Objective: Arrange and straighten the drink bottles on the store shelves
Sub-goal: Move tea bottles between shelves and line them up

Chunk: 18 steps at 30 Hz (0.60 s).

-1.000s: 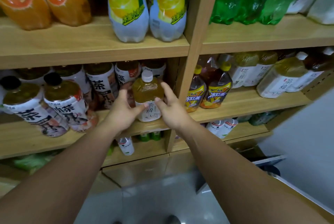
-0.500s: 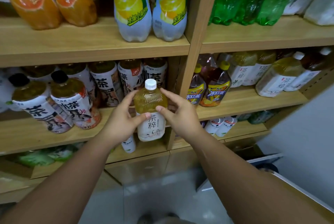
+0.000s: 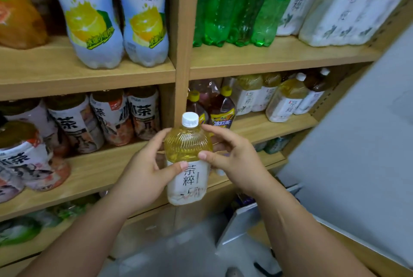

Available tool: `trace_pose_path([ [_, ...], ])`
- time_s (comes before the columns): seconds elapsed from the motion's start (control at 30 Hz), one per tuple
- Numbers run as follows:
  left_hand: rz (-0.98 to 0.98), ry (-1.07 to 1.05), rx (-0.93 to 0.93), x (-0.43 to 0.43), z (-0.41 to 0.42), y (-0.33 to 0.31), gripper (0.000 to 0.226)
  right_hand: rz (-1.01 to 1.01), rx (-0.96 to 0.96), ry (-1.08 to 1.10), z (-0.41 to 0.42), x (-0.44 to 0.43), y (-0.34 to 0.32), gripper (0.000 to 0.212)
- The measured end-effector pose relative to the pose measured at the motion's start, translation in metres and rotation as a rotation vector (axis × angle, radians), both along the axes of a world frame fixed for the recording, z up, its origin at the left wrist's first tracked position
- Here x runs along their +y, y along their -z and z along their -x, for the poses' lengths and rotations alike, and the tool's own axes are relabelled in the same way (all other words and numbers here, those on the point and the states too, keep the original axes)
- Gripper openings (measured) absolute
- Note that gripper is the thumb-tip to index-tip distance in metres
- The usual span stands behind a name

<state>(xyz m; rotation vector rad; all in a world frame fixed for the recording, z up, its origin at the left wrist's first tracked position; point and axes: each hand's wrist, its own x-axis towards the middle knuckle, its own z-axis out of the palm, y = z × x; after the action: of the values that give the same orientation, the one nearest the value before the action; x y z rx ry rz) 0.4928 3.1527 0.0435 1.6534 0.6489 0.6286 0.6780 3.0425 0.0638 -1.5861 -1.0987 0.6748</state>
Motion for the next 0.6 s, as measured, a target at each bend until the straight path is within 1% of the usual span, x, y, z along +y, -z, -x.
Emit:
trace_pose_path([
  [0.13, 0.003, -0.002, -0.021, -0.019, -0.05, 0.003, 0.067, 0.005, 0.02, 0.006, -0.05, -0.018, 0.004, 0.057],
  [0.2, 0.02, -0.028, -0.021, -0.031, -0.083, 0.009, 0.067, 0.013, 0.058, 0.005, -0.08, -0.028, 0.007, 0.058],
  [0.3, 0.059, -0.08, -0.02, -0.05, -0.137, 0.015, 0.068, 0.035, 0.062, -0.006, -0.131, -0.044, 0.01, 0.057],
  [0.4, 0.078, -0.088, -0.021, -0.069, -0.189, 0.021, 0.066, 0.063, 0.085, 0.001, -0.184, -0.06, 0.021, 0.052],
  [0.47, 0.073, -0.103, -0.005, -0.077, -0.217, 0.024, 0.065, 0.08, 0.052, 0.068, -0.217, -0.067, 0.03, 0.049],
  [0.5, 0.057, -0.114, 0.006, -0.081, -0.228, 0.025, 0.066, 0.083, 0.039, 0.131, -0.234, -0.069, 0.034, 0.052],
  [0.6, 0.086, -0.161, 0.026, -0.085, -0.252, 0.024, 0.065, 0.078, 0.049, 0.377, -0.292, -0.06, 0.041, 0.067],
])
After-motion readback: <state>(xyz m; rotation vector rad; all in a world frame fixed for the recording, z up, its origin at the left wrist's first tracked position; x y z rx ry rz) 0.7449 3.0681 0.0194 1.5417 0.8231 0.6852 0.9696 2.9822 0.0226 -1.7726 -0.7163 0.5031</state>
